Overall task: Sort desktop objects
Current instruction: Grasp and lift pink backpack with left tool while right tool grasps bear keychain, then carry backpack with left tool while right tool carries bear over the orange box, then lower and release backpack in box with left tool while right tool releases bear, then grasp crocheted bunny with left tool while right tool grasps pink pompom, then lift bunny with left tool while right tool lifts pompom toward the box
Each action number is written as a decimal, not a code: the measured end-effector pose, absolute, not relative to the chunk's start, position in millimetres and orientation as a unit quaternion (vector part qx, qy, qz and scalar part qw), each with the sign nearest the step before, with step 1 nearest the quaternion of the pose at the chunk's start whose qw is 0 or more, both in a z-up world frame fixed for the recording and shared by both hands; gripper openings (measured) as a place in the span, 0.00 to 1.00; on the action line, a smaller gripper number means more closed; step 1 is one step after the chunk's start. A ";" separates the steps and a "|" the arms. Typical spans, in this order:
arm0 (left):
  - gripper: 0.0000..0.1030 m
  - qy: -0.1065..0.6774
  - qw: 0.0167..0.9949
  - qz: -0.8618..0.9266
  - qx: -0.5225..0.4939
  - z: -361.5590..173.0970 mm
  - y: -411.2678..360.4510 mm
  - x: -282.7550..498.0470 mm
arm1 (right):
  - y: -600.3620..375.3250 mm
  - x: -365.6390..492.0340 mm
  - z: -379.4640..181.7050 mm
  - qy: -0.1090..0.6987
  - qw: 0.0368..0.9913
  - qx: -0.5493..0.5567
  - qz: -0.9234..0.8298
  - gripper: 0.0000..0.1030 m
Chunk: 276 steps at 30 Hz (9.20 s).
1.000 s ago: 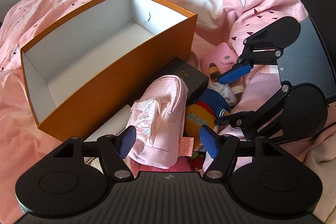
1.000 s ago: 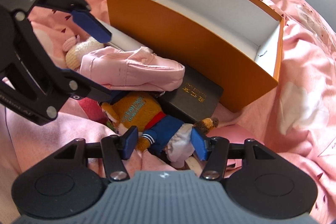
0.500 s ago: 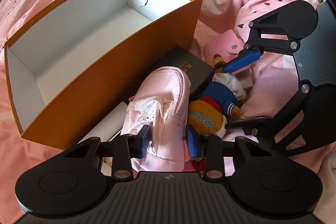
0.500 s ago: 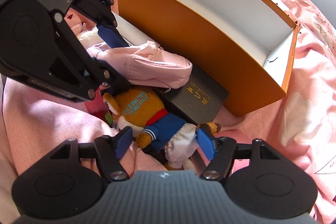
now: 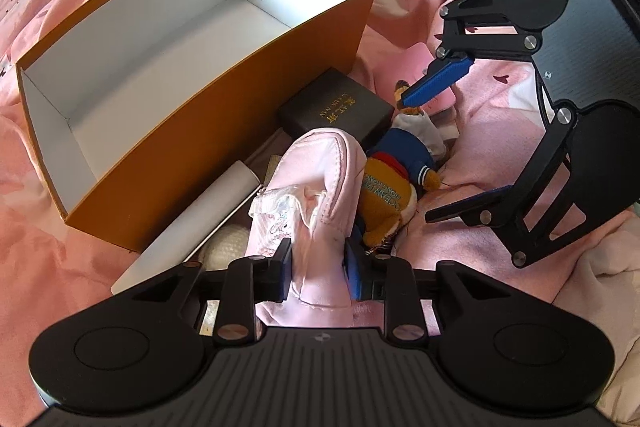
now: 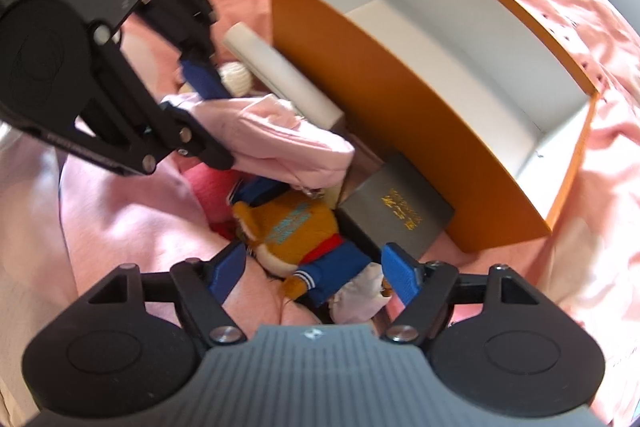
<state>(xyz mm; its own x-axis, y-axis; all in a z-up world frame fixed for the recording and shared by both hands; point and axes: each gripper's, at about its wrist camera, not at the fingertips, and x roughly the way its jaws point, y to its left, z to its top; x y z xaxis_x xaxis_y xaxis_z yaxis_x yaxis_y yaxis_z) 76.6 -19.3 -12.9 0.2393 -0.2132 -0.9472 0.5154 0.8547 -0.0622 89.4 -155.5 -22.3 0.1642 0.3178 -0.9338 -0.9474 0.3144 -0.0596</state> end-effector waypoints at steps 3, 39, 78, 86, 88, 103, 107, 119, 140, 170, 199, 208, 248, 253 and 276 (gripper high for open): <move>0.35 0.567 0.778 -0.240 0.124 -21.5 -21.4 79.3 | -147.9 83.6 -26.6 0.426 0.652 -0.395 0.487 0.74; 0.26 0.477 0.846 -0.239 0.015 53.5 35.2 71.9 | -161.4 140.2 19.6 0.472 0.671 -0.353 0.449 0.51; 0.26 0.535 0.807 -0.109 -0.224 -39.8 69.1 244.4 | -121.8 297.2 -17.6 0.587 0.775 -0.063 0.227 0.50; 0.26 0.558 0.776 -0.124 -0.267 -68.9 68.4 254.8 | -117.2 310.6 -39.0 0.620 0.757 -0.052 0.198 0.51; 0.25 0.558 0.774 -0.129 -0.272 -70.9 64.4 258.6 | -115.8 312.7 -38.9 0.625 0.755 -0.058 0.190 0.52; 0.27 0.577 0.714 -0.169 -0.359 -97.6 42.9 266.4 | -128.3 323.1 -23.2 0.613 0.761 -0.115 0.180 0.34; 0.29 0.573 0.722 -0.165 -0.352 -95.6 41.4 262.8 | -126.1 323.3 -21.4 0.602 0.765 -0.129 0.188 0.34; 0.31 0.591 0.731 -0.174 -0.295 -87.3 12.6 269.3 | -128.3 325.4 -27.8 0.614 0.756 -0.111 0.199 0.39; 0.38 0.569 0.773 -0.154 -0.235 -54.4 9.8 250.2 | -144.3 308.6 0.9 0.593 0.773 -0.096 0.203 0.51; 0.25 0.487 0.843 -0.180 -0.142 19.7 24.9 185.5 | -190.0 235.3 31.9 0.502 0.816 -0.068 0.278 0.55; 0.26 0.514 0.846 -0.140 -0.012 8.9 85.8 59.5 | -195.3 137.2 -32.0 0.522 0.775 -0.097 0.343 0.65; 0.52 0.536 0.833 -0.136 0.019 -19.2 83.2 42.8 | -179.5 110.1 -62.4 0.544 0.743 -0.050 0.386 0.49; 0.62 0.631 0.760 -0.151 0.039 -113.5 63.3 71.4 | -72.7 93.7 -140.7 0.572 0.665 -0.151 0.456 0.44; 0.57 0.621 0.769 -0.148 0.029 -101.3 65.8 59.6 | -86.2 92.4 -128.3 0.565 0.675 -0.128 0.458 0.43; 0.54 0.509 0.843 -0.148 -0.091 4.8 82.3 33.1 | -168.4 106.3 -33.1 0.501 0.741 -0.028 0.447 0.42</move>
